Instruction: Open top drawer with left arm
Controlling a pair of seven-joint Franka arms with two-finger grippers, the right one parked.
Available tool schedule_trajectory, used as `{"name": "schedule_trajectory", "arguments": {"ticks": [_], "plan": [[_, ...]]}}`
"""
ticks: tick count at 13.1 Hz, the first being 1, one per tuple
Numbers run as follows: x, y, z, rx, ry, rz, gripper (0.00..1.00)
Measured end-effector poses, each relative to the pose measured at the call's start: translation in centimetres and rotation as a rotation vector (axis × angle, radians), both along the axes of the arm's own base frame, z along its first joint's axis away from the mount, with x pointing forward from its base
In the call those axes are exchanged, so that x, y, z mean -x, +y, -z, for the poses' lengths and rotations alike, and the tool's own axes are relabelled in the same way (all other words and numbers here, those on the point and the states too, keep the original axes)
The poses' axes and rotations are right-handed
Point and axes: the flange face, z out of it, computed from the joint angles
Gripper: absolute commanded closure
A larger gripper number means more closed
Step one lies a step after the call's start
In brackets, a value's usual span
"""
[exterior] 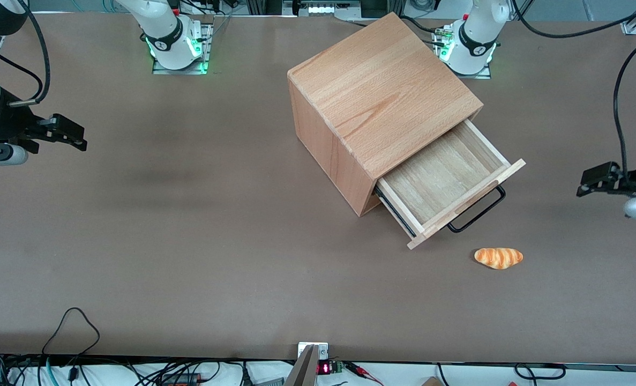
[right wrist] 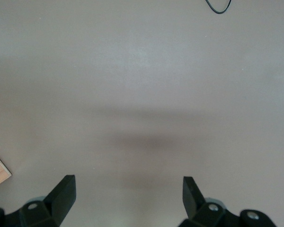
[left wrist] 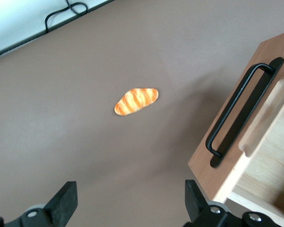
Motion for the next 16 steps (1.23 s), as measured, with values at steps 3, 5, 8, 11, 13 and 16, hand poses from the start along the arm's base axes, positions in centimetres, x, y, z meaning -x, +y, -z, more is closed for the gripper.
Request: {"name": "schedule_trajectory", "arguments": {"ticks": [3, 5, 8, 11, 13, 16], "plan": [[2.3, 2.0, -3.4, -0.008, -0.011, -0.104, 0.0], [3.8, 3.2, -5.4, -0.01, -0.027, -0.188, 0.0], [5.5, 3.3, -7.2, -0.01, -0.044, -0.278, 0.0], [6.7, 3.0, -8.2, -0.008, -0.049, -0.352, 0.0], [7.7, 2.5, -8.8, -0.004, -0.05, -0.365, 0.0], [9.4, 1.3, -9.4, 0.003, -0.049, -0.354, 0.0]]}}
